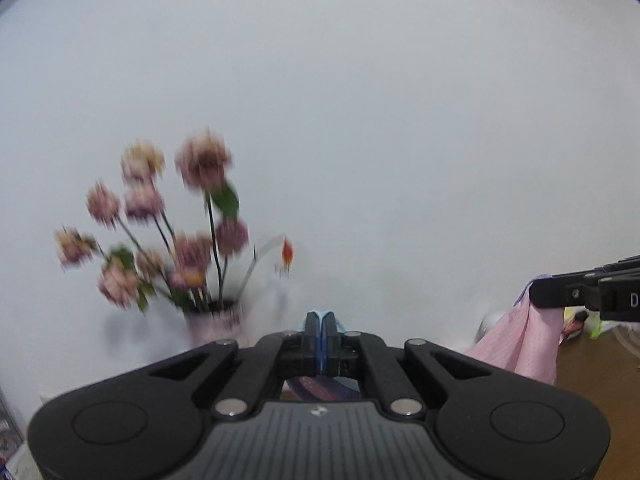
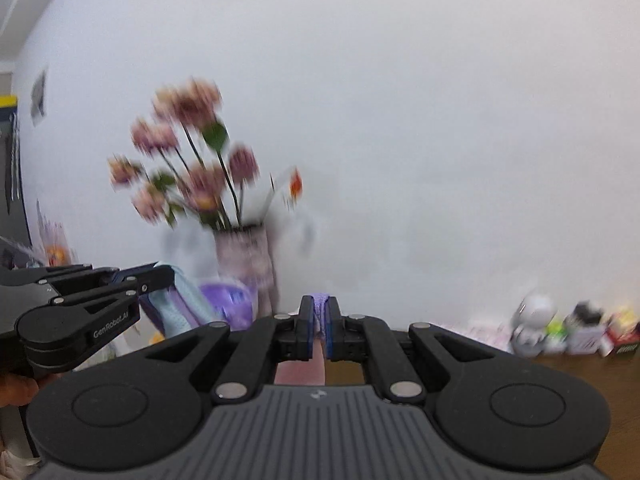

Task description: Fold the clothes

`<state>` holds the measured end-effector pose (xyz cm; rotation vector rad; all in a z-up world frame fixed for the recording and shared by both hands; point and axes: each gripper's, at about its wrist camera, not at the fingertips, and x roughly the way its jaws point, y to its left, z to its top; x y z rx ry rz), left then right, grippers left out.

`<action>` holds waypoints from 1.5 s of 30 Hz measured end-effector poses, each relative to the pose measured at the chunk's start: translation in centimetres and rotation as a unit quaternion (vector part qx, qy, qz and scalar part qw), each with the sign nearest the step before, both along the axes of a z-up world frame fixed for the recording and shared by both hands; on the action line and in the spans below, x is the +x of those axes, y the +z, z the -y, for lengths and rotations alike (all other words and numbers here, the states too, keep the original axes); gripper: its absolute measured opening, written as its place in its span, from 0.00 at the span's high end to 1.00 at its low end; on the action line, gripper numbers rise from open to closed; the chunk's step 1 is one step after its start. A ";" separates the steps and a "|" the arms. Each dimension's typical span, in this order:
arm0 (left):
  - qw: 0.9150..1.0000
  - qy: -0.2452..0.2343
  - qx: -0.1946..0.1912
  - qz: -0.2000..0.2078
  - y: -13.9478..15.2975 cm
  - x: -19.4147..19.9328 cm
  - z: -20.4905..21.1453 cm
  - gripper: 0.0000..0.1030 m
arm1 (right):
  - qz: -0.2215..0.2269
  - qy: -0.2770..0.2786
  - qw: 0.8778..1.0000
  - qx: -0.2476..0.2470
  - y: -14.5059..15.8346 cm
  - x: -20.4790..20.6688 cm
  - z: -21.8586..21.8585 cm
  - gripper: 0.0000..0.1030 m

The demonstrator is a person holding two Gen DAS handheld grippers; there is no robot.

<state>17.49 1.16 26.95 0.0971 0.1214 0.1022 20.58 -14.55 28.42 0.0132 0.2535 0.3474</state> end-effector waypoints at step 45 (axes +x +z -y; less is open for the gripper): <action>0.969 -0.067 -0.084 -0.222 -22.9 13.0 3.3 0.16 | -0.181 -0.098 0.978 -0.018 -24.8 9.1 10.1 0.30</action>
